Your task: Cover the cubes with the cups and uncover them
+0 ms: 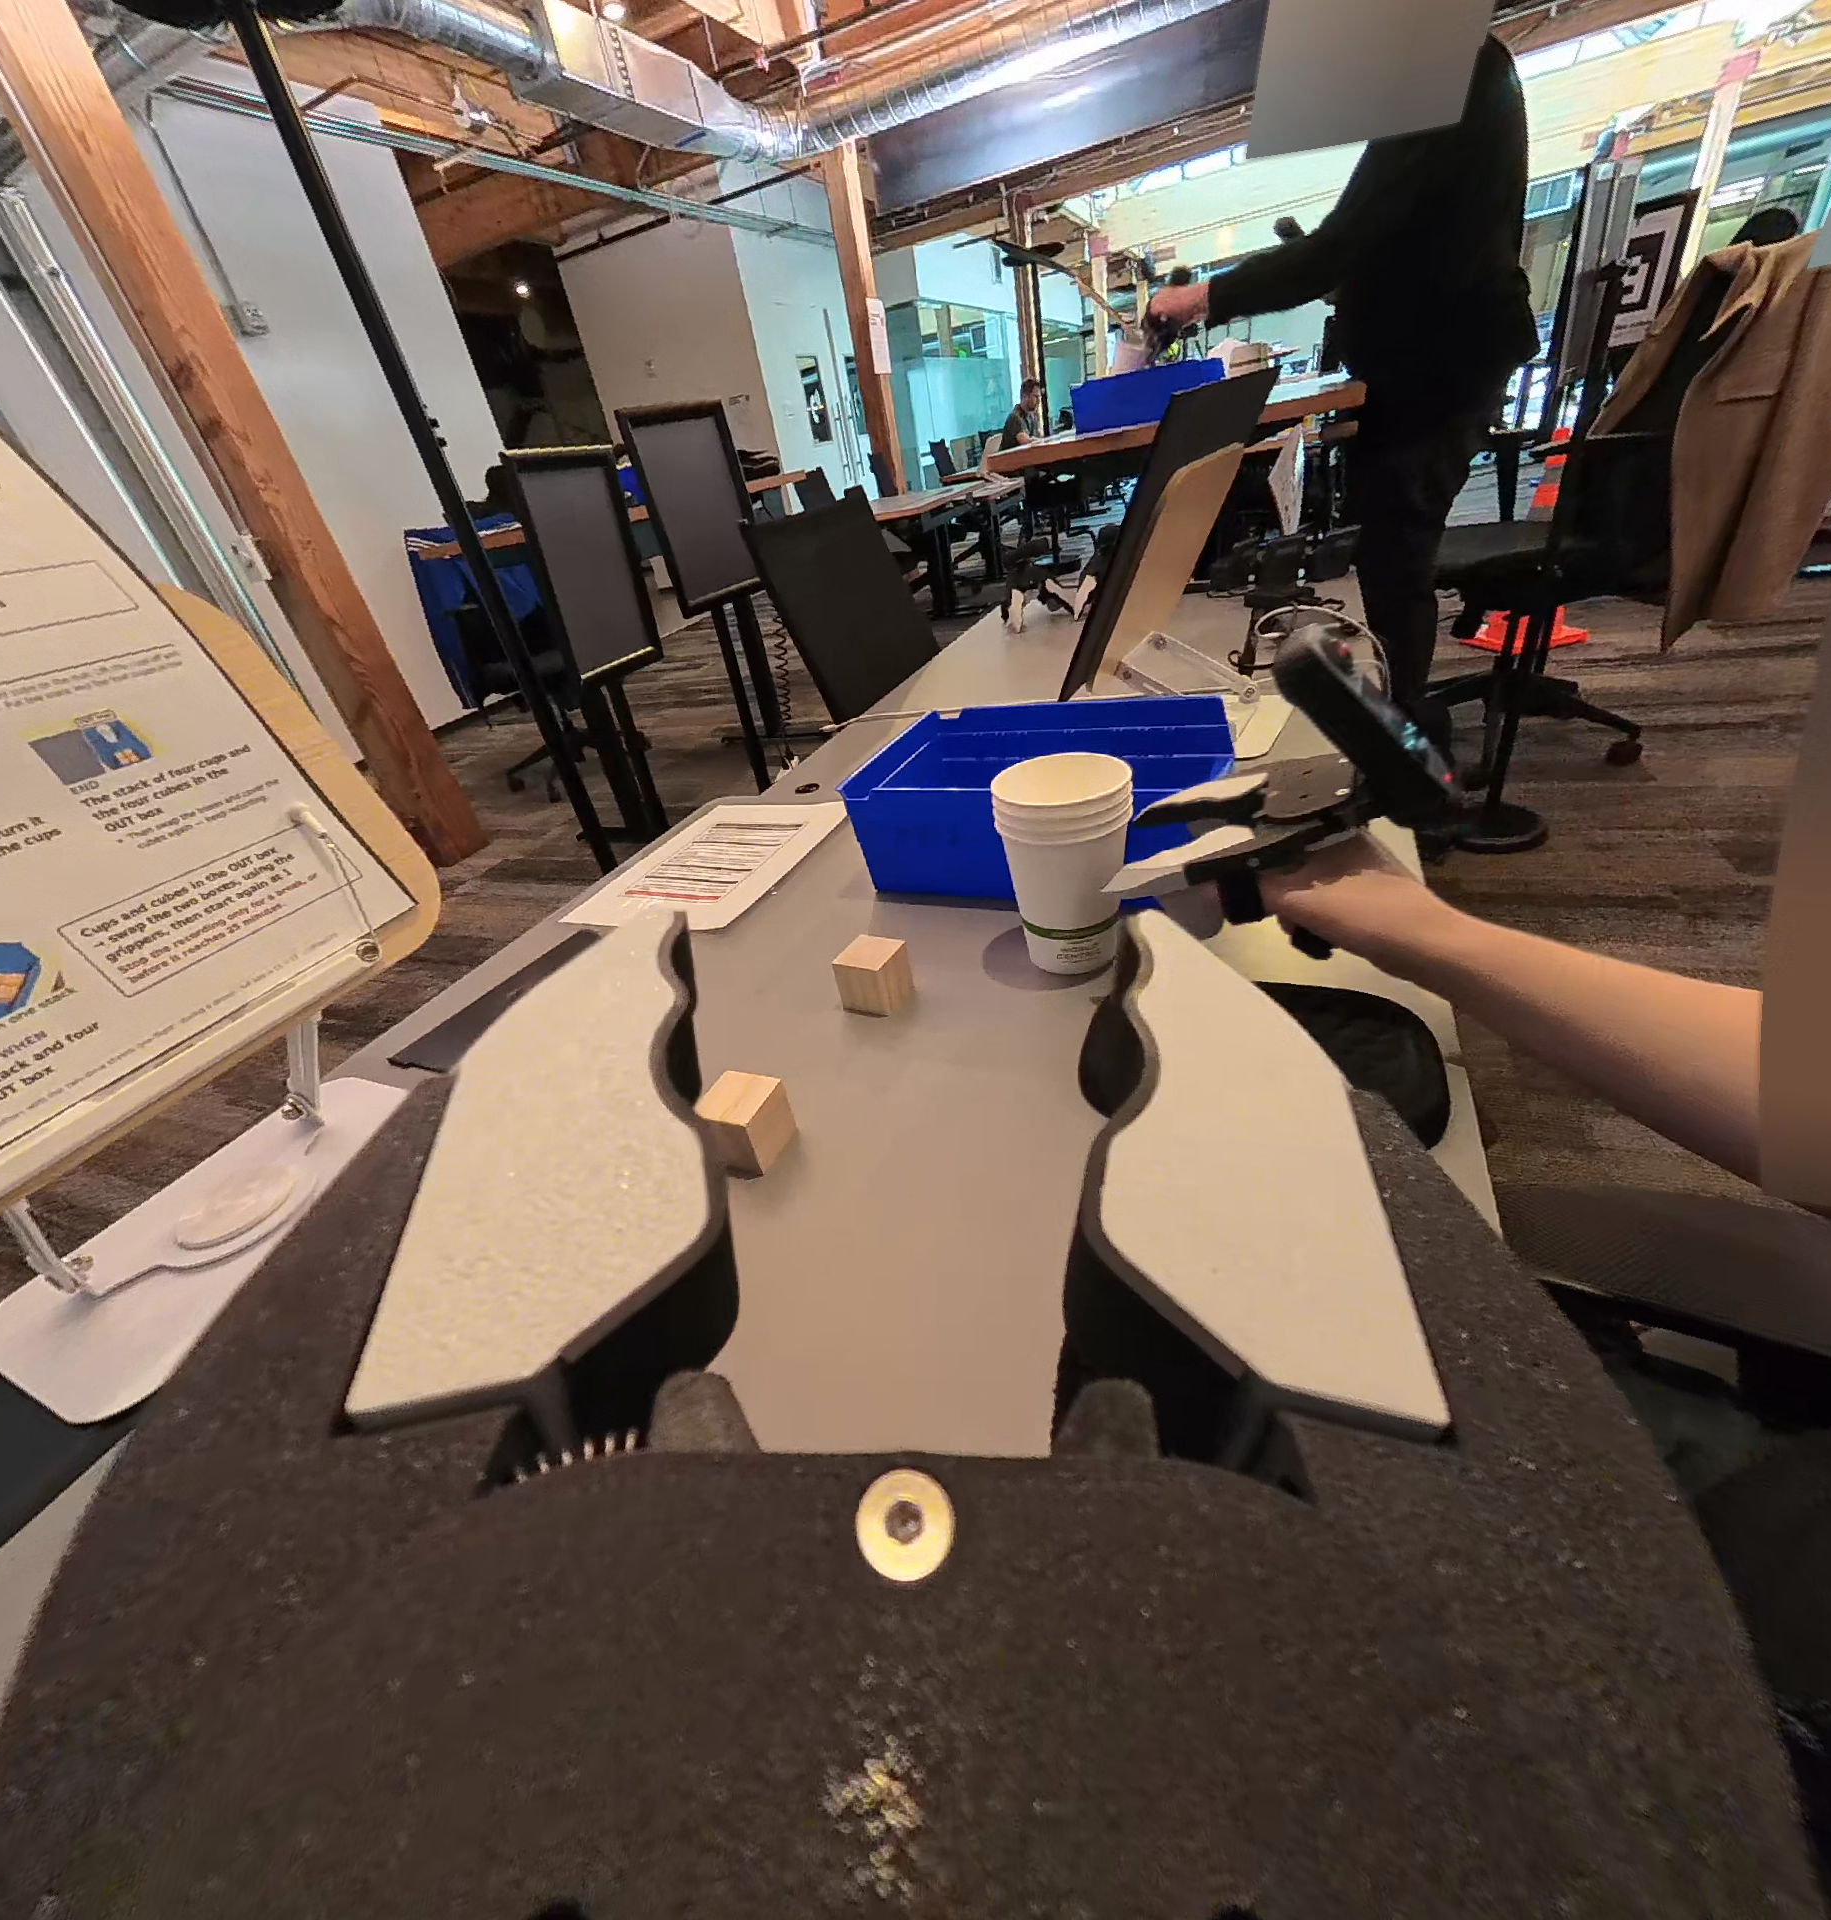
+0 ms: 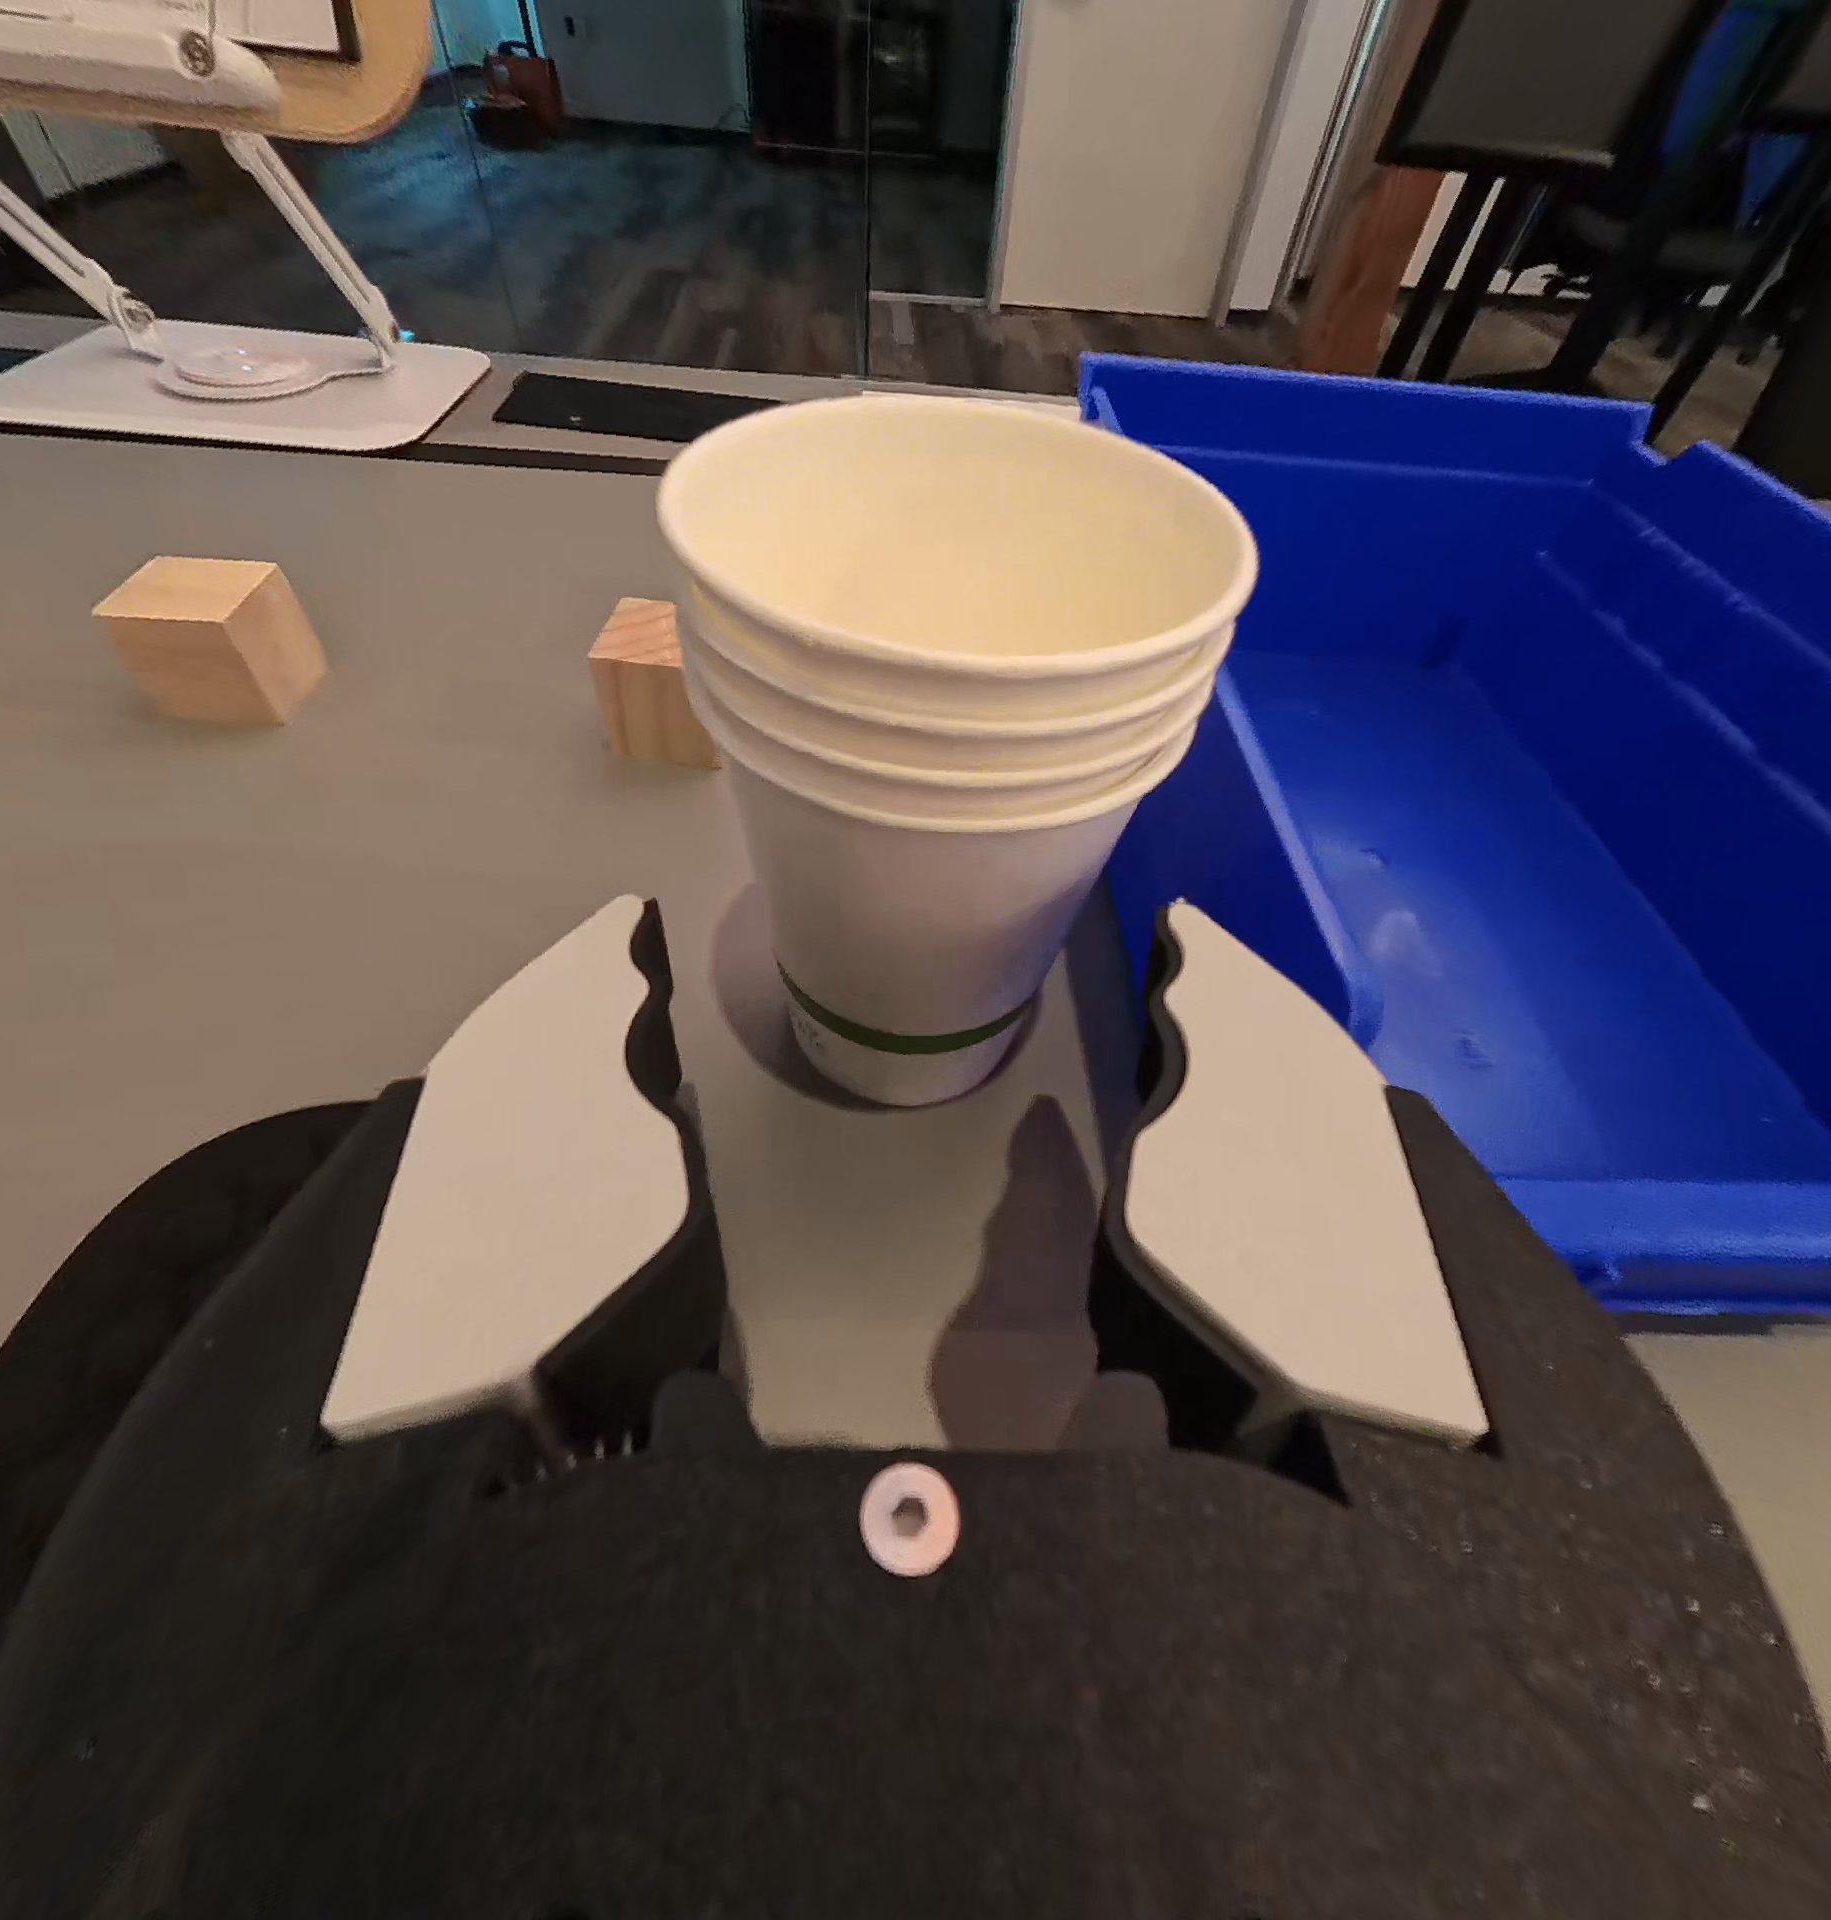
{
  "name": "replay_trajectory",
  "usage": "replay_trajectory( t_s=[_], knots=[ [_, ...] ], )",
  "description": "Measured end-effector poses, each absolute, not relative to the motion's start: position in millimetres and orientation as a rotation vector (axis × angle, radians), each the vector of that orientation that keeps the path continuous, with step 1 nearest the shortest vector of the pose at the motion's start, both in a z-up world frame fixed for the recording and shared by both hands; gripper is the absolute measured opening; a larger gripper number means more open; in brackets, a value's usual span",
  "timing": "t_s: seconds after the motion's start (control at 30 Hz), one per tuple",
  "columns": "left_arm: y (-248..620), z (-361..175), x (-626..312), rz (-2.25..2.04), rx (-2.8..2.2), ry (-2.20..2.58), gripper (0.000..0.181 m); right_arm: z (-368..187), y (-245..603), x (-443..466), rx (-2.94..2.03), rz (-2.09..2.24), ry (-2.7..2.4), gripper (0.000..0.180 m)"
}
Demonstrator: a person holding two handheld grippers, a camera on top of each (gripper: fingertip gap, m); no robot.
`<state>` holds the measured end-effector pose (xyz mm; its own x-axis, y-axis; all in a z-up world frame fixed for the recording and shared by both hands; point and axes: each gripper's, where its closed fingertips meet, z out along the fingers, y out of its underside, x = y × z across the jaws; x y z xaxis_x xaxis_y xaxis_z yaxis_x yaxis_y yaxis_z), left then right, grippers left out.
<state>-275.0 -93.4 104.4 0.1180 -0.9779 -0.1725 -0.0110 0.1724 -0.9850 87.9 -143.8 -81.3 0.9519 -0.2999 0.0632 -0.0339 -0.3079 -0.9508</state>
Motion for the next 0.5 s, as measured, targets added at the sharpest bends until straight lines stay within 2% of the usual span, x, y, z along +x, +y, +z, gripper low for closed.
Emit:
replay_trajectory(
  t_s=[0.5],
  knots=[
    [-94, 102, -276, -0.91, -1.158, 1.197, 0.076, -87, -107, 105, -1.815, -0.252, 0.206, 0.105]
  ],
)
